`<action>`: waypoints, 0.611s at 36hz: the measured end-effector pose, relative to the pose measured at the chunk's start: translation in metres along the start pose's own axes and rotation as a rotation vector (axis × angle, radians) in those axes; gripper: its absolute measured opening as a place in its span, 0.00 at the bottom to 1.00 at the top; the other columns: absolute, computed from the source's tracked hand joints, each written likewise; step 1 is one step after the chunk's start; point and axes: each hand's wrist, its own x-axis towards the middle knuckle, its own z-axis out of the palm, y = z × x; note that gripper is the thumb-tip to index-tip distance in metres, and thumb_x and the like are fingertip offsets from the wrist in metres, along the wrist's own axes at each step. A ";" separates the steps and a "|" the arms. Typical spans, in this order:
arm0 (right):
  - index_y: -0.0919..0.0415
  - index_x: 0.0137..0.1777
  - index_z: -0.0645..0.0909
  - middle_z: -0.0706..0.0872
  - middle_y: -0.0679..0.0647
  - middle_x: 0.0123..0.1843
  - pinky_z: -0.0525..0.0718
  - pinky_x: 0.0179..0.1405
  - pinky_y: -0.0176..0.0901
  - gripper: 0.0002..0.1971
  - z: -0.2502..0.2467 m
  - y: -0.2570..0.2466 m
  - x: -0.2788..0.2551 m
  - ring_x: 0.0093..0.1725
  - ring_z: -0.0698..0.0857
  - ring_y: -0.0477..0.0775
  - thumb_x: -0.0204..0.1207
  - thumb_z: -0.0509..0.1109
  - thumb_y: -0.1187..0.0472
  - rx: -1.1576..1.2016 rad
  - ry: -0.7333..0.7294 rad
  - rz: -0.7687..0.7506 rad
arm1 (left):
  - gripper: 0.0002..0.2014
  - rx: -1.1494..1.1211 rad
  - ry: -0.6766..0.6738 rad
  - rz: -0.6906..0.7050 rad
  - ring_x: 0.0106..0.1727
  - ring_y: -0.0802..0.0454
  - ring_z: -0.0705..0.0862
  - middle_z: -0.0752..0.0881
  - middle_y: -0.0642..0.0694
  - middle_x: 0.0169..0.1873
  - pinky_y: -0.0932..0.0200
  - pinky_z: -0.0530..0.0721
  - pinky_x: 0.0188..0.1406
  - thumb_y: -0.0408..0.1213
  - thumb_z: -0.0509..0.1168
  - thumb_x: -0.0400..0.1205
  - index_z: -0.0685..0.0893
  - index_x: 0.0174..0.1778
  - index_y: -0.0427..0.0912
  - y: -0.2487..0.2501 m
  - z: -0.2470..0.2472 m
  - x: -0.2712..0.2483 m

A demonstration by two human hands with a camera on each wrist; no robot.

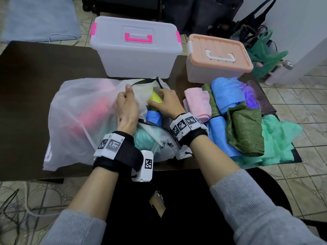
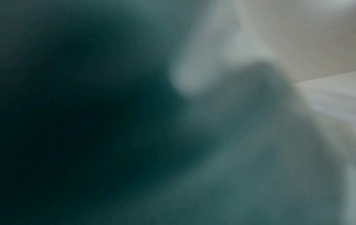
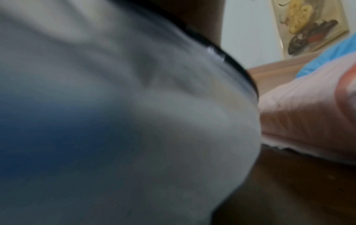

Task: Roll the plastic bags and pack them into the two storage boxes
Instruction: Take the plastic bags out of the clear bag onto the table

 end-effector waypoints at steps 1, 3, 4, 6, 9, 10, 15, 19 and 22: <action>0.67 0.63 0.80 0.82 0.64 0.61 0.71 0.53 0.39 0.23 0.000 0.000 0.001 0.65 0.77 0.61 0.74 0.73 0.52 -0.024 -0.013 -0.010 | 0.19 0.000 0.002 0.000 0.40 0.49 0.73 0.72 0.51 0.29 0.53 0.72 0.44 0.53 0.49 0.87 0.66 0.32 0.48 0.000 0.000 0.000; 0.68 0.50 0.83 0.85 0.63 0.49 0.65 0.36 0.39 0.18 -0.001 0.000 0.002 0.51 0.80 0.59 0.75 0.71 0.50 -0.056 -0.069 0.016 | 0.19 0.006 -0.001 0.003 0.39 0.49 0.72 0.72 0.51 0.29 0.54 0.71 0.43 0.52 0.49 0.87 0.66 0.32 0.48 0.000 0.000 -0.001; 0.67 0.45 0.82 0.84 0.61 0.45 0.64 0.32 0.40 0.18 -0.002 0.000 0.003 0.46 0.79 0.57 0.76 0.70 0.49 -0.061 -0.099 0.041 | 0.19 0.013 -0.003 0.005 0.39 0.49 0.72 0.72 0.51 0.29 0.55 0.71 0.43 0.52 0.49 0.87 0.66 0.32 0.48 0.001 0.000 -0.002; 0.62 0.34 0.76 0.80 0.56 0.38 0.67 0.26 0.37 0.17 -0.004 0.000 0.006 0.42 0.77 0.53 0.77 0.69 0.49 -0.055 -0.135 0.082 | 0.20 0.015 -0.004 0.002 0.39 0.49 0.72 0.72 0.51 0.29 0.55 0.71 0.42 0.53 0.49 0.87 0.66 0.32 0.47 0.001 0.000 -0.001; 0.57 0.26 0.68 0.73 0.51 0.29 0.65 0.24 0.33 0.21 -0.006 -0.001 0.010 0.40 0.75 0.53 0.74 0.71 0.49 -0.028 -0.165 0.172 | 0.20 0.028 0.003 0.007 0.39 0.49 0.73 0.72 0.51 0.29 0.55 0.71 0.43 0.52 0.49 0.87 0.66 0.31 0.47 0.001 0.000 -0.001; 0.57 0.27 0.67 0.73 0.50 0.29 0.65 0.25 0.35 0.21 -0.007 0.000 0.012 0.41 0.75 0.53 0.72 0.72 0.49 -0.002 -0.156 0.202 | 0.20 0.029 0.004 0.010 0.38 0.49 0.72 0.72 0.51 0.29 0.55 0.71 0.43 0.52 0.49 0.87 0.66 0.31 0.47 0.001 0.000 -0.001; 0.62 0.58 0.76 0.82 0.56 0.51 0.84 0.52 0.47 0.28 -0.023 -0.003 0.010 0.52 0.84 0.58 0.63 0.76 0.46 0.292 -0.182 0.458 | 0.21 0.044 0.002 0.028 0.32 0.53 0.70 0.70 0.51 0.28 0.56 0.69 0.42 0.52 0.49 0.87 0.65 0.30 0.47 0.000 0.001 -0.001; 0.62 0.57 0.76 0.85 0.56 0.48 0.78 0.56 0.44 0.28 -0.038 0.002 0.001 0.44 0.84 0.56 0.58 0.73 0.48 0.592 -0.376 0.615 | 0.20 0.051 0.002 0.028 0.33 0.54 0.70 0.70 0.52 0.29 0.56 0.69 0.41 0.52 0.49 0.87 0.65 0.30 0.47 -0.002 0.001 0.001; 0.64 0.53 0.78 0.87 0.59 0.49 0.77 0.62 0.51 0.14 -0.057 0.004 -0.016 0.47 0.84 0.59 0.73 0.63 0.55 0.897 -0.431 0.642 | 0.22 0.071 -0.015 0.060 0.31 0.52 0.68 0.68 0.51 0.27 0.56 0.67 0.32 0.52 0.48 0.87 0.64 0.29 0.47 -0.005 0.001 0.004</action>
